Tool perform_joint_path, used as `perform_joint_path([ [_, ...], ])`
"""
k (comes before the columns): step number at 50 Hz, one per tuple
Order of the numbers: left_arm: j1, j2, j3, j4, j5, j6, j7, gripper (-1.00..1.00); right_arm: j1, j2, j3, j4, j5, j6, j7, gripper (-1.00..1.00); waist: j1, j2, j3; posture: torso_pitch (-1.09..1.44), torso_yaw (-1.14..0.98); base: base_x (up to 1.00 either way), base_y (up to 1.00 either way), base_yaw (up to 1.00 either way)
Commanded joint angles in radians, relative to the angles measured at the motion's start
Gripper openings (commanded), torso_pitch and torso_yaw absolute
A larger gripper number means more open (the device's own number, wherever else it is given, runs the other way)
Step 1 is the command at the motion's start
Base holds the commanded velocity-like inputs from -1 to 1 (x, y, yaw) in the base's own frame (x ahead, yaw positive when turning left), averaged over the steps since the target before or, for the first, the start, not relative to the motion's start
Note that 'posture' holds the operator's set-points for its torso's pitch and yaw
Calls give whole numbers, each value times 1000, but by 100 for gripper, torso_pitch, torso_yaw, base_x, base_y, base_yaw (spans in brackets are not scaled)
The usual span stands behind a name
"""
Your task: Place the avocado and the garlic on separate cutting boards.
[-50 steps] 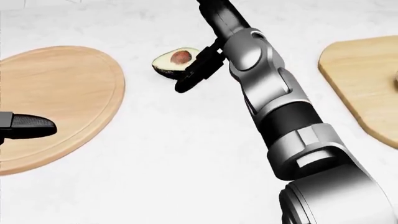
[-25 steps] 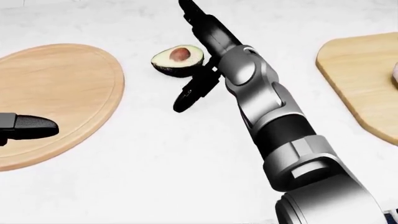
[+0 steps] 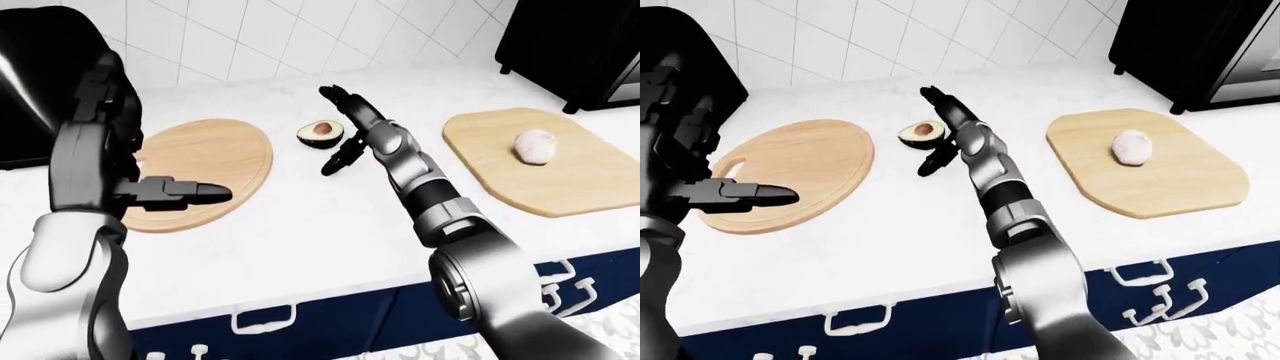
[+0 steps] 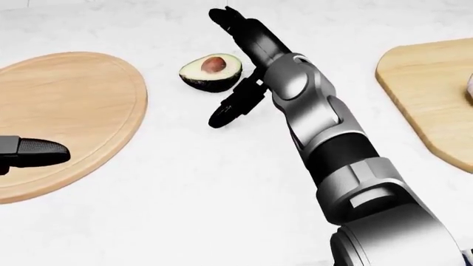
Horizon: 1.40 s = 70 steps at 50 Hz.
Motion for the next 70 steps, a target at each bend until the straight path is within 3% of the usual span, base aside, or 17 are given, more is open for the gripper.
perform_joint_path([
  [1, -24, 12, 8, -22, 6, -29, 6, 100, -44, -8, -6, -41, 4, -22, -10, 65, 0, 5, -28, 0, 0, 0, 0, 0],
  [12, -33, 22, 17, -33, 2, -9, -1, 100, -41, -8, -5, -50, 7, -18, -1, 40, -1, 4, -27, 0, 0, 0, 0, 0],
  [25, -39, 25, 18, -36, 0, -2, 0, 100, -34, -9, -5, -63, 8, -17, 8, 27, -1, 4, -26, 0, 0, 0, 0, 0],
  [30, -34, 26, 22, -41, -1, -1, -1, 100, -32, -7, -5, -75, 11, -13, 13, 6, -1, 4, -27, 0, 0, 0, 0, 0],
  [41, -25, 30, 35, -55, -7, 4, -3, 100, -24, -6, -2, -87, 9, -13, 16, -20, -3, 4, -27, 0, 0, 0, 0, 0],
  [58, -12, 30, 48, -66, -19, 7, 1, 100, -27, -11, -4, -133, 4, -1, 23, -42, -3, 4, -24, 0, 0, 0, 0, 0],
  [70, -33, 37, 37, -58, -21, 13, 7, 100, -67, -27, -13, -199, 24, 38, 35, -47, -2, 3, -19, 0, 0, 0, 0, 0],
])
